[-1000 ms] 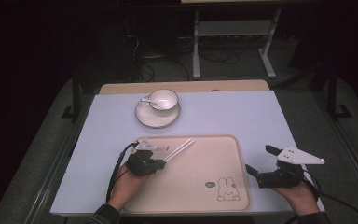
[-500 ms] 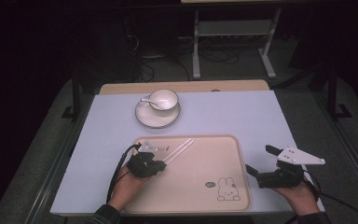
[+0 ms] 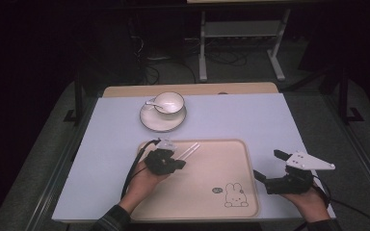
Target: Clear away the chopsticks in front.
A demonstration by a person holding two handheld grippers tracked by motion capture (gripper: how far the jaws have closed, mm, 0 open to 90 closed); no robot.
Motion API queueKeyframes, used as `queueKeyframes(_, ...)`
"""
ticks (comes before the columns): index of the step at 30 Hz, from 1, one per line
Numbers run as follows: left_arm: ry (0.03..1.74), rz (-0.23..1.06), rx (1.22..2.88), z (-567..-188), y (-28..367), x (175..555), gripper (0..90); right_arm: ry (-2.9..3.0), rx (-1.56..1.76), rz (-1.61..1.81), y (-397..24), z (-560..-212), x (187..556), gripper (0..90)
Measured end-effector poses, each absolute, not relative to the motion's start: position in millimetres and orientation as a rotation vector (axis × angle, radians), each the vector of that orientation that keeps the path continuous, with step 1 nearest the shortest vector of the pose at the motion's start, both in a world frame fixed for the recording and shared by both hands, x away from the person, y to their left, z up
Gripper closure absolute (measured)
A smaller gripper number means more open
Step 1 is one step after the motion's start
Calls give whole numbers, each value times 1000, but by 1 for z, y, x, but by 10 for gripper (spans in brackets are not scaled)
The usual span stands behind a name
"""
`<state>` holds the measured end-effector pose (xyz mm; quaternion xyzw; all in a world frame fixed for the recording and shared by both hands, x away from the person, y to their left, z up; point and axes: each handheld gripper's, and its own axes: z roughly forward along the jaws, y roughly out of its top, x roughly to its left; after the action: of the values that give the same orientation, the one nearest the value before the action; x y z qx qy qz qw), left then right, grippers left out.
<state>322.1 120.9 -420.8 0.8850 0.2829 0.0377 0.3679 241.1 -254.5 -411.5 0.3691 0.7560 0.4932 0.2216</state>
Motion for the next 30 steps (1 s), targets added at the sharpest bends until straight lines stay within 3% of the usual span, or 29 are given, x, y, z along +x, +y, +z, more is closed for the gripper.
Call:
queueKeyframes(10,714,115,2295,-443,82,361,894,2085,1026,1364,-257,-412,240,0)
queueKeyframes(14,731,171,2309,-441,86,369,894,2079,1035,1364,-260,-413,240,0)
queueKeyframes(30,823,173,2300,-440,129,371,895,2075,1033,1363,-260,-412,238,0)
